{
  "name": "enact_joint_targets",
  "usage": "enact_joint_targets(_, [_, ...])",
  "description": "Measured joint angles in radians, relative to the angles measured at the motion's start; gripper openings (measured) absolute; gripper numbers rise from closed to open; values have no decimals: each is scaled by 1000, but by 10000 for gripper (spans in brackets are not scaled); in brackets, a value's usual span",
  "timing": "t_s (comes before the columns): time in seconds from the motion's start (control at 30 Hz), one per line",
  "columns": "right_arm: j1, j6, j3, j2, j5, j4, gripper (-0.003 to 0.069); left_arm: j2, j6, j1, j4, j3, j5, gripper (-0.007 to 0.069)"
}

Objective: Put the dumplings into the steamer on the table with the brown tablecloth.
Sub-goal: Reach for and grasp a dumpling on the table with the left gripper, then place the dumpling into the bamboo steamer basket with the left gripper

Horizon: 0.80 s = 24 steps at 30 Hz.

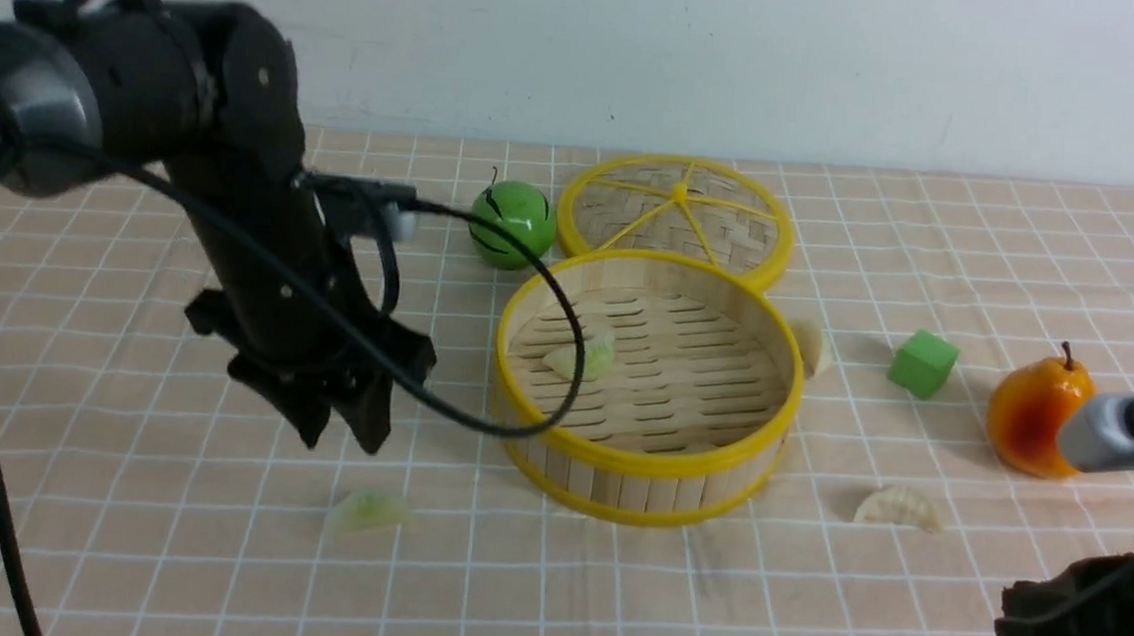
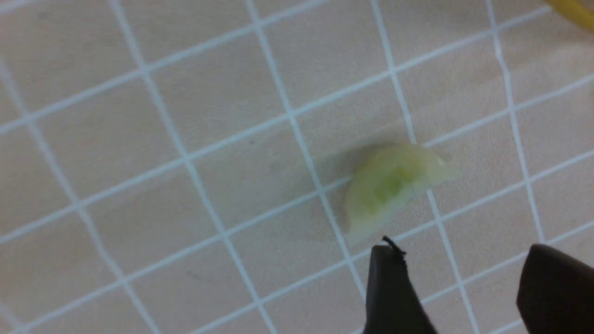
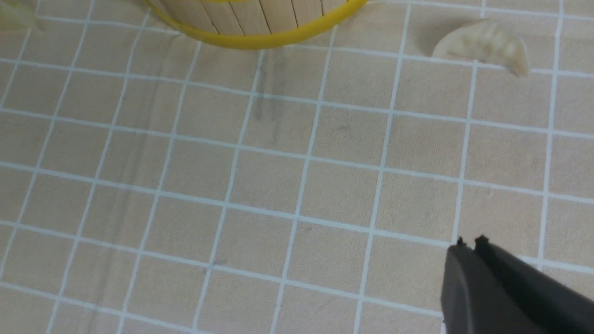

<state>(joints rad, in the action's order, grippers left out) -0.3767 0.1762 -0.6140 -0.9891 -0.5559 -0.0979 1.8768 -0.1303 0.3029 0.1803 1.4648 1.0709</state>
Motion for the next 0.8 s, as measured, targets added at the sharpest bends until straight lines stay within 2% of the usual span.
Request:
enact_joint_targets(0.17, [0, 0, 0, 0, 8, -2, 3, 28, -150, 22, -2, -49, -124, 397])
enact_joint_targets(0.3, [0, 0, 0, 0, 15, -5, 3, 78, -189, 22, -26, -50, -168, 386])
enact_joint_targets(0.37, [0, 0, 0, 0, 16, -5, 3, 110, -205, 21, -19, -50, -142, 353])
enact_joint_targets(0.43, [0, 0, 0, 0, 17, -5, 3, 123, -210, 22, -20, -49, -112, 316])
enact_joint_targets(0.53, [0, 0, 0, 0, 22, -2, 6, 149, -210, 22, -33, -49, -77, 202])
enact_joint_targets(0.57, [0, 0, 0, 0, 22, -1, 7, 149, -208, 21, -33, -49, -79, 185])
enact_joint_targets(0.8, [0, 0, 0, 0, 26, 3, 10, 106, -142, 21, 10, -51, -67, 182])
